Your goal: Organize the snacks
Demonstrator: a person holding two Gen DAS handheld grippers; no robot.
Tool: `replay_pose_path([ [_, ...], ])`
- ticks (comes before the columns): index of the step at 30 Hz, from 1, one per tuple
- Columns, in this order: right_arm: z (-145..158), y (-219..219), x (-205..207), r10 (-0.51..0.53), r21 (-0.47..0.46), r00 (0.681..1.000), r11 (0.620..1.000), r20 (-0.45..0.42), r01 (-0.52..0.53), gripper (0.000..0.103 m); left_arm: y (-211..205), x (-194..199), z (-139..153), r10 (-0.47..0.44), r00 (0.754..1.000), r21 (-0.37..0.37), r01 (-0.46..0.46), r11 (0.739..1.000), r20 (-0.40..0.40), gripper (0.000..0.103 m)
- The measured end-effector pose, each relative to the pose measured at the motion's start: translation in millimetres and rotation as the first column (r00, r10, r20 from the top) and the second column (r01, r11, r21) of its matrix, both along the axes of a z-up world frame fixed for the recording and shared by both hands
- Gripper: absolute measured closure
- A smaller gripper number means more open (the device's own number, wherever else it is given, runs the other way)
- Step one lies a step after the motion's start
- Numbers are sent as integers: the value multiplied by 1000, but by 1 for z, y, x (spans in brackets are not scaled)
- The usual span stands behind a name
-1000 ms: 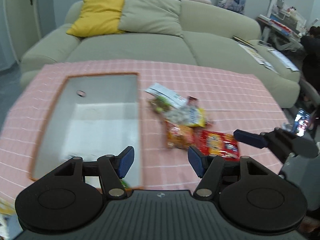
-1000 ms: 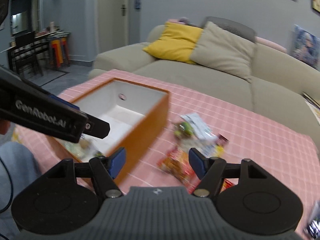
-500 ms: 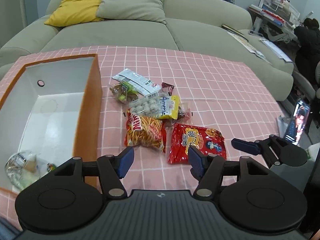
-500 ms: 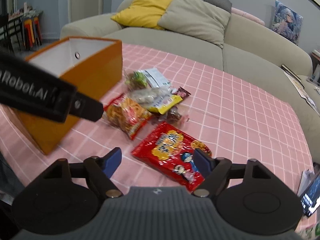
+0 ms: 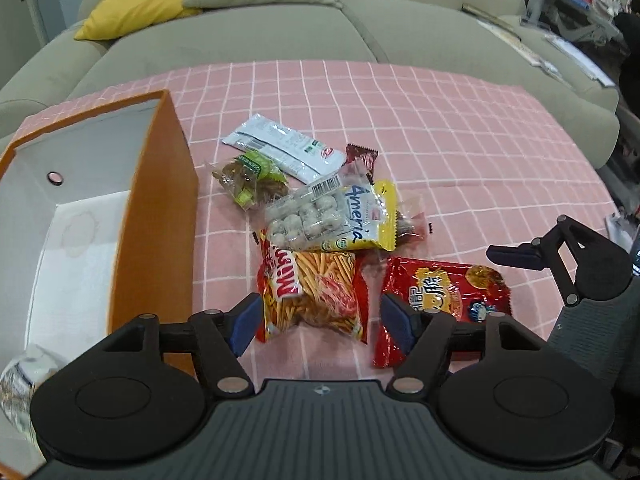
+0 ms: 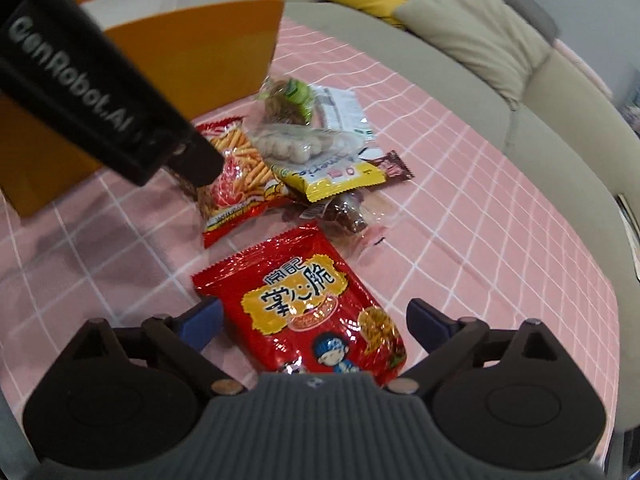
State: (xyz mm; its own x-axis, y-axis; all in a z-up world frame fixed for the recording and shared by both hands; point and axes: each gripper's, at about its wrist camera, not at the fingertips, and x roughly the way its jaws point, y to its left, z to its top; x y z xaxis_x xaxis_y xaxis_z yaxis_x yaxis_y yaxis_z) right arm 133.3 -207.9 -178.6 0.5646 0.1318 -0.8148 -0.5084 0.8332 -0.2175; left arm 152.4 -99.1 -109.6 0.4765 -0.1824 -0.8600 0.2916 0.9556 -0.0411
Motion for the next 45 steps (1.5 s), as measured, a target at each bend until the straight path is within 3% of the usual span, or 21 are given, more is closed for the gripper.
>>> replay_pose_path([
  [12, -15, -6, 26, -13, 100, 990, 995, -138, 27, 9, -3, 32, -31, 7, 992, 49, 0, 999, -128, 24],
  [21, -14, -5, 22, -97, 139, 976, 982, -194, 126, 25, -7, 44, -50, 16, 983, 33, -11, 999, -182, 27],
  [25, -14, -2, 20, -124, 142, 972, 978, -201, 154, 29, -5, 45, -52, 27, 983, 9, -26, 1000, -184, 38],
  [33, -12, 5, 12, -182, 131, 959, 968, -218, 213, 32, -6, 37, -48, 28, 986, 18, -25, 1000, -167, 48],
  [45, -6, 6, -16, -271, 116, 928, 944, -256, 308, 32, 5, -7, -25, 76, 989, 13, -75, 997, -129, 51],
])
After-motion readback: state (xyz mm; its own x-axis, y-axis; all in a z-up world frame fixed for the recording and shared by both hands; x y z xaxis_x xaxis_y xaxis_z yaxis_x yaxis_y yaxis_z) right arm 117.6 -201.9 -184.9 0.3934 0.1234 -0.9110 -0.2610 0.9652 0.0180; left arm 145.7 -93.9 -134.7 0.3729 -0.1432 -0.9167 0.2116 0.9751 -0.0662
